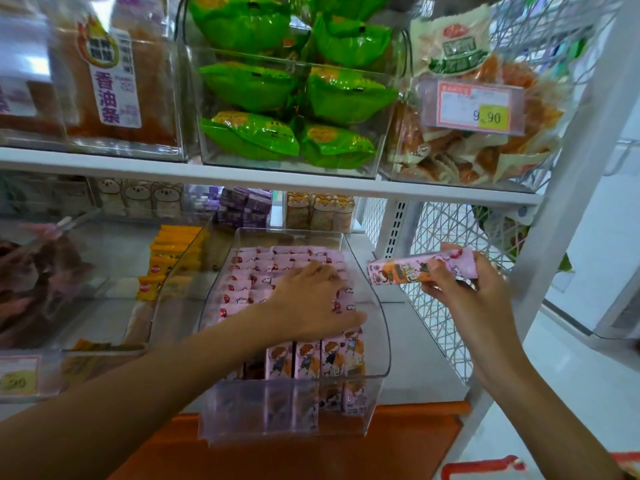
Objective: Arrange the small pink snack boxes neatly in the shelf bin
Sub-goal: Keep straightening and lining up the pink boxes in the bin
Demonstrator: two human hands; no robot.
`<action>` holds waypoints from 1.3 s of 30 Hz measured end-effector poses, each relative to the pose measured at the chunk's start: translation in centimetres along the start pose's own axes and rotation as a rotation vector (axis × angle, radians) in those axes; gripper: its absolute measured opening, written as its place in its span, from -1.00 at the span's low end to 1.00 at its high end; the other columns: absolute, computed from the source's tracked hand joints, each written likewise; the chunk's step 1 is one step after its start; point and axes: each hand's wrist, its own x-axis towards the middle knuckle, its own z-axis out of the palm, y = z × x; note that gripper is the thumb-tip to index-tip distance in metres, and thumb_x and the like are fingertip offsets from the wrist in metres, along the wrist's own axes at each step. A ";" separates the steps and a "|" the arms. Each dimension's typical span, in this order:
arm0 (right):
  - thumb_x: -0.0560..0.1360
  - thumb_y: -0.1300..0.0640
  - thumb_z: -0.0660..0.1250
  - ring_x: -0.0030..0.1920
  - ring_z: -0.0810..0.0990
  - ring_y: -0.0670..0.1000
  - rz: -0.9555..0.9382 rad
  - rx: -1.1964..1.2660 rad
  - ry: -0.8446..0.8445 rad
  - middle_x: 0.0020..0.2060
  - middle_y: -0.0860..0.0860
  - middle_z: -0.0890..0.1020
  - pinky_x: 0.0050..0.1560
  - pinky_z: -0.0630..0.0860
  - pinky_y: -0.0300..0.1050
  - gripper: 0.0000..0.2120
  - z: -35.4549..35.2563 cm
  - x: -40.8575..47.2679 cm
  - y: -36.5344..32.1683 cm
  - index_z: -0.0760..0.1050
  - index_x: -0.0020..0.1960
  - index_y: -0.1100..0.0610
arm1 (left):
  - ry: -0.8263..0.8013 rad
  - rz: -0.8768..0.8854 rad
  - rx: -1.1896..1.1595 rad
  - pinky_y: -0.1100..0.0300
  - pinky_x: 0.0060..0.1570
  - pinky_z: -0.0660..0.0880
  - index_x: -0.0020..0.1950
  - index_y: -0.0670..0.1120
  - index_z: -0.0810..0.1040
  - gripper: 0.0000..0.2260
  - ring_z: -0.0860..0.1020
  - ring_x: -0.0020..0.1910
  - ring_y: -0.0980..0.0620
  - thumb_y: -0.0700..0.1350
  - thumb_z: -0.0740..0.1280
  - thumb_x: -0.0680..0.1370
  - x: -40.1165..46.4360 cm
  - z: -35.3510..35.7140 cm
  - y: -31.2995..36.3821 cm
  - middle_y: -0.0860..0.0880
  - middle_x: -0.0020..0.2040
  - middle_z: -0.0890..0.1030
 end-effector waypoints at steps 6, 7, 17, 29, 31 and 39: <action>0.54 0.14 0.30 -0.17 0.65 -0.21 -0.022 -0.002 -0.026 -0.10 -0.11 0.63 -0.14 0.58 -0.32 -0.85 0.2 0.3 -0.3 0.47 0.09 -0.02 | 0.035 0.061 0.115 0.01 0.38 0.16 0.28 -0.01 0.50 -0.35 0.24 0.37 0.03 0.42 -0.01 0.50 -0.8 0.6 0.4 0.04 0.41 0.35; 0.54 0.16 0.31 -0.17 0.65 -0.20 -0.025 0.001 -0.036 -0.10 -0.10 0.64 -0.14 0.58 -0.34 -0.85 0.3 0.3 -0.4 0.48 0.10 0.00 | 0.020 0.056 0.125 0.00 0.38 0.16 0.29 -0.02 0.48 -0.34 0.24 0.37 0.02 0.42 0.00 0.49 -0.8 0.7 0.4 0.03 0.41 0.35; 0.53 0.16 0.32 -0.05 0.64 0.00 -0.132 -0.188 -0.159 -0.05 -0.11 0.54 -0.05 0.55 -0.22 -0.72 1.3 0.7 -1.6 0.33 0.19 0.04 | 0.089 0.055 -0.075 0.07 0.36 0.18 0.35 0.08 0.46 -0.47 0.20 0.39 0.10 0.34 0.19 0.49 -2.1 0.4 0.5 0.10 0.41 0.34; 0.40 0.08 0.48 0.06 0.46 -0.02 -0.530 -1.118 -0.664 0.03 0.01 0.50 -0.10 0.30 -0.20 -0.66 6.5 3.8 -1.4 0.58 0.16 0.04 | 0.249 0.024 -0.183 0.25 0.09 0.24 0.36 0.12 0.41 -0.50 0.37 0.19 0.14 0.32 0.17 0.50 -4.2 1.6 1.1 0.11 0.24 0.51; 0.44 0.03 0.44 0.16 0.45 0.05 -0.546 -1.236 -0.720 0.11 0.05 0.51 -0.06 0.35 -0.14 -0.64 7.0 3.8 -0.7 0.56 0.22 0.04 | 0.256 0.013 -0.208 0.27 0.06 0.24 0.36 0.10 0.40 -0.50 0.39 0.19 0.13 0.30 0.21 0.49 -4.3 1.7 1.0 0.12 0.24 0.51; 0.42 -0.10 0.42 0.04 0.40 -0.06 -0.686 -1.210 -0.601 -0.13 -0.11 0.33 -0.29 0.22 -0.26 -0.81 4.8 2.1 -2.1 0.60 -0.01 -0.05 | 0.278 0.034 -0.246 0.24 0.12 0.35 0.30 0.09 0.46 -0.55 0.43 0.18 0.13 0.28 0.22 0.50 -4.4 1.6 1.1 0.12 0.22 0.54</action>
